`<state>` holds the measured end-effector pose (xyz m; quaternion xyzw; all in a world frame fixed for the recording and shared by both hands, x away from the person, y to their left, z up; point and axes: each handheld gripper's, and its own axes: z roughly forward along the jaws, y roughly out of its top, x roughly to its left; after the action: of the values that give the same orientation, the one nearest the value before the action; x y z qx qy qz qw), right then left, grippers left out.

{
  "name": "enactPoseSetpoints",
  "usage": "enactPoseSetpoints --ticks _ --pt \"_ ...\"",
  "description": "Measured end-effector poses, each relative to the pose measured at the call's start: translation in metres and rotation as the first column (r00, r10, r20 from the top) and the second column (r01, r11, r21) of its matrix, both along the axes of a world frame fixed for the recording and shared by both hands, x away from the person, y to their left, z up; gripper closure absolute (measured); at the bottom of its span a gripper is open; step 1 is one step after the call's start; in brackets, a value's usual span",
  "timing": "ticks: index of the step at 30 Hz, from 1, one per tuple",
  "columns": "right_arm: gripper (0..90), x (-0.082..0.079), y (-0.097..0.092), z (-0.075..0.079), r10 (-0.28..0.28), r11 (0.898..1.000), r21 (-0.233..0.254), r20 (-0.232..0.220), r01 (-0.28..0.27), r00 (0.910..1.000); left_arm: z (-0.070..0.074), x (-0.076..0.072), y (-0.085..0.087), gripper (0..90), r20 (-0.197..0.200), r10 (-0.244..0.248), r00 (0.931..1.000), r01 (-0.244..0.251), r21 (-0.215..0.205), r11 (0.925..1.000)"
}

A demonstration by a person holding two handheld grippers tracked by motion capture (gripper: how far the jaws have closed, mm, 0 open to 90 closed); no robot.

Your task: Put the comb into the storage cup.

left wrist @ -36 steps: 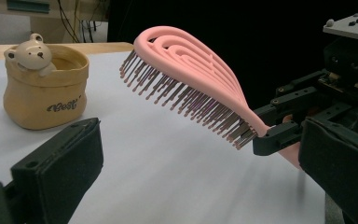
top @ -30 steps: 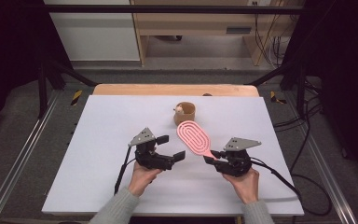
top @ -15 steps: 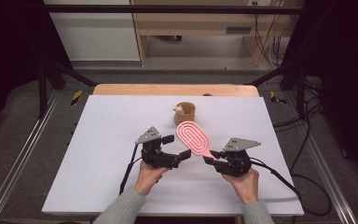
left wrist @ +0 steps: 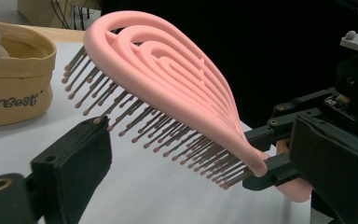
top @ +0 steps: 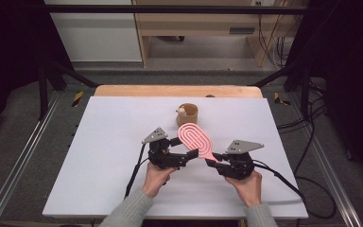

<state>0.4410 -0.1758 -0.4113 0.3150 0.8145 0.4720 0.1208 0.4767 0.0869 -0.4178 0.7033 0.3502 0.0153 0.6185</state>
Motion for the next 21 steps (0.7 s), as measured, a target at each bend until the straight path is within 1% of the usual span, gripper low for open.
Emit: enactPoseSetpoints --ticks 1,3,5,8,10,18,21 --pt "69.6 -0.0001 0.0002 0.0000 0.000 1.000 0.000 0.000 0.000 1.0000 0.0000 0.0002 -0.0001 9.7 -0.001 0.001 1.0000 -0.001 -0.005 1.0000" --pt "69.5 -0.0002 0.0005 0.0000 0.001 1.000 0.001 0.000 -0.001 1.0000 -0.0006 0.0010 -0.0007 15.7 -0.010 -0.016 0.9998 0.016 -0.018 0.9997" --pt "69.6 -0.0003 0.0009 0.0000 0.002 1.000 0.003 0.001 -0.002 1.0000 -0.0011 0.0013 -0.0018 17.9 -0.012 -0.012 0.9998 0.012 -0.012 0.9999" --pt "69.6 -0.0003 0.0015 -0.0003 0.006 1.000 0.002 0.002 -0.006 1.0000 -0.0014 0.0031 -0.0020 22.5 -0.033 -0.023 0.9992 0.022 -0.040 0.9990" --pt "69.6 -0.0005 0.0018 -0.0004 0.008 1.000 0.003 0.005 -0.008 1.0000 -0.0017 0.0041 -0.0026 24.4 -0.044 -0.024 0.9987 0.021 -0.046 0.9987" --pt "69.6 -0.0011 0.0026 -0.0003 0.015 1.000 0.011 0.009 -0.015 0.9998 -0.0020 0.0048 -0.0031 36.6 -0.071 0.000 0.9975 -0.004 -0.063 0.9980" --pt "69.6 -0.0012 0.0027 -0.0004 0.015 1.000 0.014 0.011 -0.015 0.9998 -0.0018 0.0047 -0.0031 38.3 -0.079 0.002 0.9968 -0.008 -0.075 0.9972"
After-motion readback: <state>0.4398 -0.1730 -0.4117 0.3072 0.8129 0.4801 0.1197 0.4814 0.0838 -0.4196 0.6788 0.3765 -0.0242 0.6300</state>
